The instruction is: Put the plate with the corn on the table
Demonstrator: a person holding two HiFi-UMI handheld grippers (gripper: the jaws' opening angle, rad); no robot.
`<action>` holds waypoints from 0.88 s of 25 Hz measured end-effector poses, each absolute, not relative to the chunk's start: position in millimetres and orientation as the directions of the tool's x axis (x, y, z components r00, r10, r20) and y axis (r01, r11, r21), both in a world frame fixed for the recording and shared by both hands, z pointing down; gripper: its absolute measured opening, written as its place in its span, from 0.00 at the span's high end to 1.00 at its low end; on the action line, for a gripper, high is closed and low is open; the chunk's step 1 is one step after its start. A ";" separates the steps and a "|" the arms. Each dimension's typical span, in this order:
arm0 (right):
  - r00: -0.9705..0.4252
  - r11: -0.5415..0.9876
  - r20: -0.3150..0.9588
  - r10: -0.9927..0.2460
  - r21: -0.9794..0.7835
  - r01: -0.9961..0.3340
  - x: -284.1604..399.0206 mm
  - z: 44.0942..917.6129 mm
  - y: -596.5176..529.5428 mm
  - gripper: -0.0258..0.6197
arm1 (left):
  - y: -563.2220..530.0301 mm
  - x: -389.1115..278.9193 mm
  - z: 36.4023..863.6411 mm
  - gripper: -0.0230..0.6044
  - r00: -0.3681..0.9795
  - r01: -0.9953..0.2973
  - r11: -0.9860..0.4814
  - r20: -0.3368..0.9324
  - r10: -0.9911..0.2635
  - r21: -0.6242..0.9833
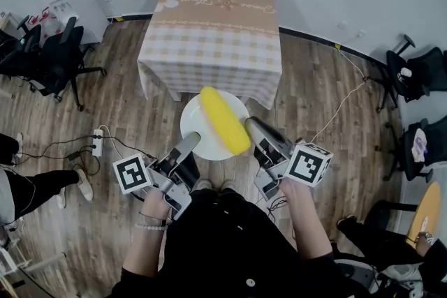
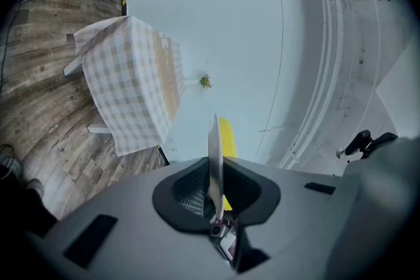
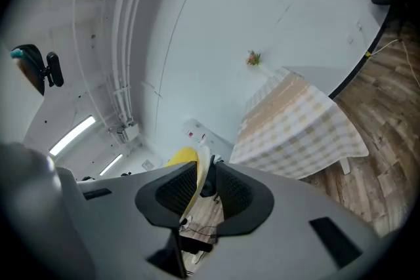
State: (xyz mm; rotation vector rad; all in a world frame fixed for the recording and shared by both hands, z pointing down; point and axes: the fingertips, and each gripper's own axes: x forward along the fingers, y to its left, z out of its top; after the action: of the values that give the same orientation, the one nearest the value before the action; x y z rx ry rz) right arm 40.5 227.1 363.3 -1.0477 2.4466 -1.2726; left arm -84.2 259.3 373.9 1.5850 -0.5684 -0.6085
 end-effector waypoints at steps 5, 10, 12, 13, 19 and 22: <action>-0.748 0.380 0.120 -0.653 -0.802 -0.461 30.1 362.7 225.1 0.82 | 258.8 -87.0 374.7 0.89 0.741 -0.010 -0.087 -0.051 -0.670 0.996; -0.726 0.362 0.136 -0.674 -0.796 -0.485 32.0 366.5 225.4 0.83 | 257.6 -91.8 372.2 0.89 0.743 -0.013 -0.090 -0.051 -0.667 0.996; -0.724 0.363 0.136 -0.676 -0.794 -0.488 30.9 366.0 228.7 0.83 | 259.2 -92.0 371.6 0.89 0.750 -0.026 -0.093 -0.042 -0.661 0.995; -0.725 0.365 0.125 -0.677 -0.798 -0.479 29.5 364.4 230.2 0.83 | 259.9 -91.6 371.3 0.89 0.753 -0.031 -0.095 -0.039 -0.657 0.995; -0.687 0.351 0.125 -0.715 -0.787 -0.508 28.9 362.7 233.6 0.84 | 261.2 -91.7 373.3 0.89 0.767 -0.029 -0.090 -0.035 -0.640 0.995; -0.679 0.351 0.113 -0.725 -0.788 -0.506 26.0 360.4 236.3 0.84 | 262.1 -93.3 372.5 0.89 0.776 -0.026 -0.095 -0.040 -0.630 0.995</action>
State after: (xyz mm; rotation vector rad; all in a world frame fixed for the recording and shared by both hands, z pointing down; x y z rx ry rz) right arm 26.0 236.3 360.4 -1.1027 2.3603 -1.2352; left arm -93.3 262.1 372.5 1.6036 -0.5361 -0.5476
